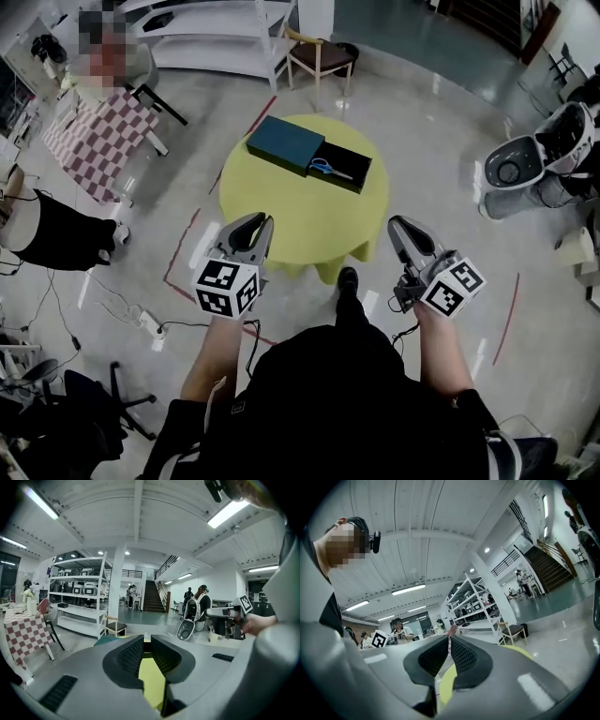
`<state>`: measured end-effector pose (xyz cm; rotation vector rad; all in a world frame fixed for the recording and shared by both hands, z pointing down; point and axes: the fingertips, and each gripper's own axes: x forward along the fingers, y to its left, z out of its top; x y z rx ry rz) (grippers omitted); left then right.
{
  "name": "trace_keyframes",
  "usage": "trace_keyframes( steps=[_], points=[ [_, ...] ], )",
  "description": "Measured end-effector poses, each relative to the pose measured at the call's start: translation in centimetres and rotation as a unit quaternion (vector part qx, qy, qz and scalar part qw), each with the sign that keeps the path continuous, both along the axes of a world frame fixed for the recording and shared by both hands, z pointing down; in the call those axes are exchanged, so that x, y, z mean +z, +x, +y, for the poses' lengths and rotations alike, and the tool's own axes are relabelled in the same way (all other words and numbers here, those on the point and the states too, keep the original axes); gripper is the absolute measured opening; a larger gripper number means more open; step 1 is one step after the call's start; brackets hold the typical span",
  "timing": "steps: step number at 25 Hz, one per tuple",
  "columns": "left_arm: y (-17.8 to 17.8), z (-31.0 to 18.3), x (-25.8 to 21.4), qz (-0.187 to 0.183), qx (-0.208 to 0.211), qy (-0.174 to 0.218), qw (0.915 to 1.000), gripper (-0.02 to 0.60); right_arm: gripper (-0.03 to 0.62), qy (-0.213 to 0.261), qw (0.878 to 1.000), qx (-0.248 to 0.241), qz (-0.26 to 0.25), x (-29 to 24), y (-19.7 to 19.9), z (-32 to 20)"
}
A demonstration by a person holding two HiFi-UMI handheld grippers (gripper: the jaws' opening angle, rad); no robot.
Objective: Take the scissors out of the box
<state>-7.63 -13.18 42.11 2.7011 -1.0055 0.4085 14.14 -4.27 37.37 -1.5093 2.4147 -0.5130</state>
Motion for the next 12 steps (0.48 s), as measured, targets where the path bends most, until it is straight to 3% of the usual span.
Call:
trace_keyframes(
  steps=[12],
  points=[
    [7.6, -9.8, 1.1, -0.005, -0.042, -0.034, 0.9985, 0.051, 0.028, -0.021, 0.997, -0.075, 0.009, 2.0, 6.5, -13.5]
  ],
)
